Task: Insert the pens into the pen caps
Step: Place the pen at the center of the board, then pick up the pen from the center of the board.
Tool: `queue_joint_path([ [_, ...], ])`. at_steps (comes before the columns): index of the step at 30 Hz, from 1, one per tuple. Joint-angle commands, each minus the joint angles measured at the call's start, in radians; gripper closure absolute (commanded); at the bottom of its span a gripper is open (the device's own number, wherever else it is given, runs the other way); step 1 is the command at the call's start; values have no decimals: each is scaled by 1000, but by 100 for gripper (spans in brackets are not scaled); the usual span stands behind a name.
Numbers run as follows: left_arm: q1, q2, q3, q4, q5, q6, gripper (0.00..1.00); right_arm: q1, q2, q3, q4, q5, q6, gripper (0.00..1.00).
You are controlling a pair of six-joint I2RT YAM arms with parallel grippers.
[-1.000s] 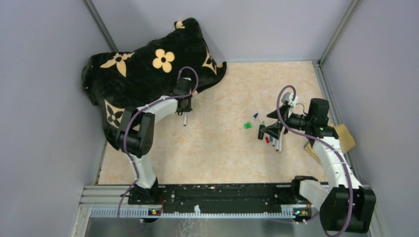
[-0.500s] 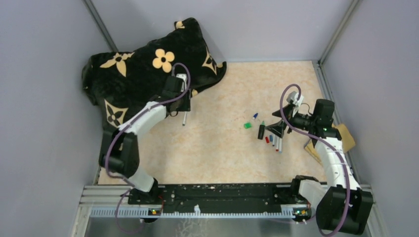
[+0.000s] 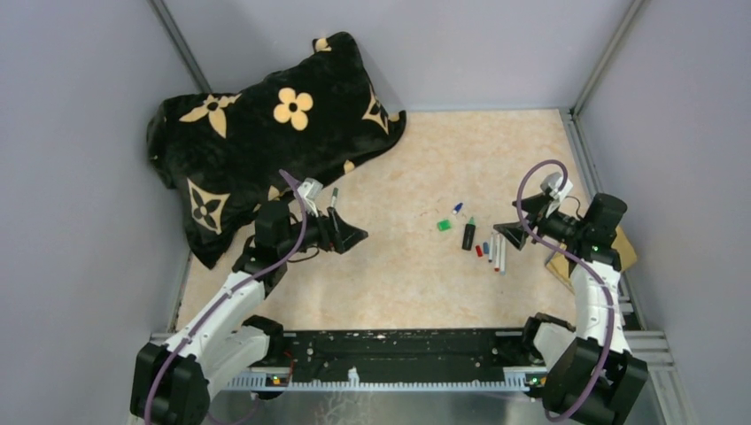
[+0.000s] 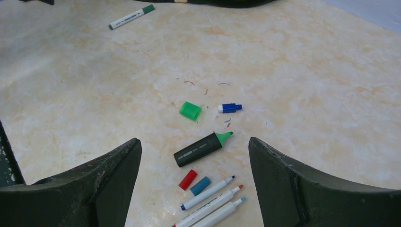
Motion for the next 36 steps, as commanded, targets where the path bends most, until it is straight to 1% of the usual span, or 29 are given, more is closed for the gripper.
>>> queue_joint_path([
  [1,3,-43,-88,246,247,-152,11,-35,3,1,11,-26,-64,19],
  [4,3,-7,-116,347,342,-216,11,-38,9,5,-34,-6,-119,20],
  [7,3,43,-142,425,379,-289,12,-39,18,8,-44,22,-125,21],
  [11,3,93,-197,585,375,-393,12,-39,58,21,-28,64,-70,24],
  [15,3,127,-195,616,342,-403,13,-24,144,61,-21,109,41,26],
  [17,3,149,-183,613,336,-394,13,25,177,84,-31,199,83,27],
  [20,3,186,-163,610,330,-389,14,143,229,108,-44,352,121,27],
  [25,3,216,-155,652,291,-382,14,312,337,138,-42,507,206,29],
  [29,3,251,-123,656,278,-356,14,378,389,105,31,589,315,32],
  [31,3,279,-99,657,278,-349,14,405,413,92,67,599,367,33],
  [36,4,350,-95,730,287,-380,14,446,466,79,110,686,478,34],
])
